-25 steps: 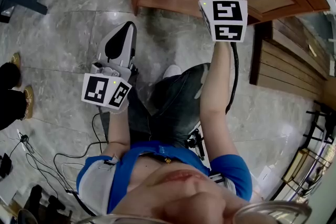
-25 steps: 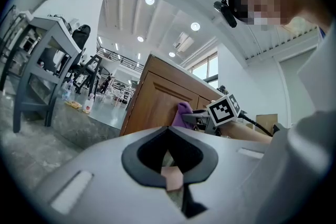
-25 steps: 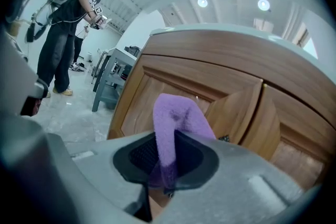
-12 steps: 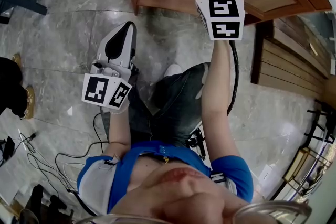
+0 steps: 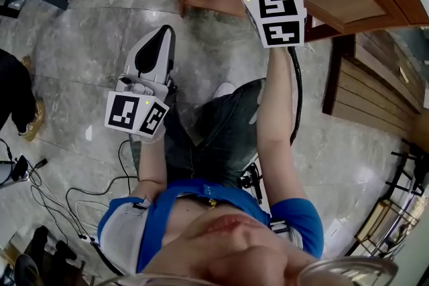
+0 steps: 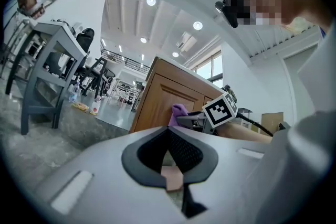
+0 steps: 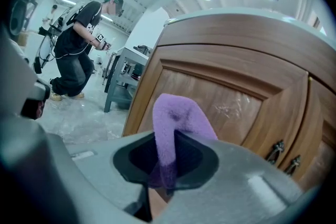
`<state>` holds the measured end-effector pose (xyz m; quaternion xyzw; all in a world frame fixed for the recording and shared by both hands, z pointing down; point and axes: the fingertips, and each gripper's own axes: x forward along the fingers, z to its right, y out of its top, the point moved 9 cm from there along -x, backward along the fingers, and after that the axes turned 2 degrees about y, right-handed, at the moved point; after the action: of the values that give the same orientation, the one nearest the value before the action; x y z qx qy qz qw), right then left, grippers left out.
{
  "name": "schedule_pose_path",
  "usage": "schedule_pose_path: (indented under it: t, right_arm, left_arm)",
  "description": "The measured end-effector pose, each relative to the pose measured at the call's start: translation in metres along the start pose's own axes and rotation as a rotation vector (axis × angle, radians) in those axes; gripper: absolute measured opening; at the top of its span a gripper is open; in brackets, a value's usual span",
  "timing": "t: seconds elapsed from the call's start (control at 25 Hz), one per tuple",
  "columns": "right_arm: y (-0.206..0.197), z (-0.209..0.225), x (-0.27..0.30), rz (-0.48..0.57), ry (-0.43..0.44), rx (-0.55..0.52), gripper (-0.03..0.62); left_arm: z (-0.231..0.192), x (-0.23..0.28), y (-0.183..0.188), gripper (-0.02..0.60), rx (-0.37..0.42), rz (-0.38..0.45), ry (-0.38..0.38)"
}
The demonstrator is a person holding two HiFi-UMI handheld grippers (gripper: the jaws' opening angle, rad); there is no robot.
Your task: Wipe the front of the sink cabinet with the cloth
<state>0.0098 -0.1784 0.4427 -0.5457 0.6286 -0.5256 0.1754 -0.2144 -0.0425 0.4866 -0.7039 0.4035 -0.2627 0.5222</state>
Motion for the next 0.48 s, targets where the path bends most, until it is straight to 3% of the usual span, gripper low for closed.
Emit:
schedule_pose_path:
  t: [0.48]
  right_arm:
    - [0.024, -0.03, 0.032, 0.041, 0.087, -0.013, 0.06]
  left_arm:
    - [-0.016, -0.021, 0.011, -0.002, 0.018, 0.024, 0.079]
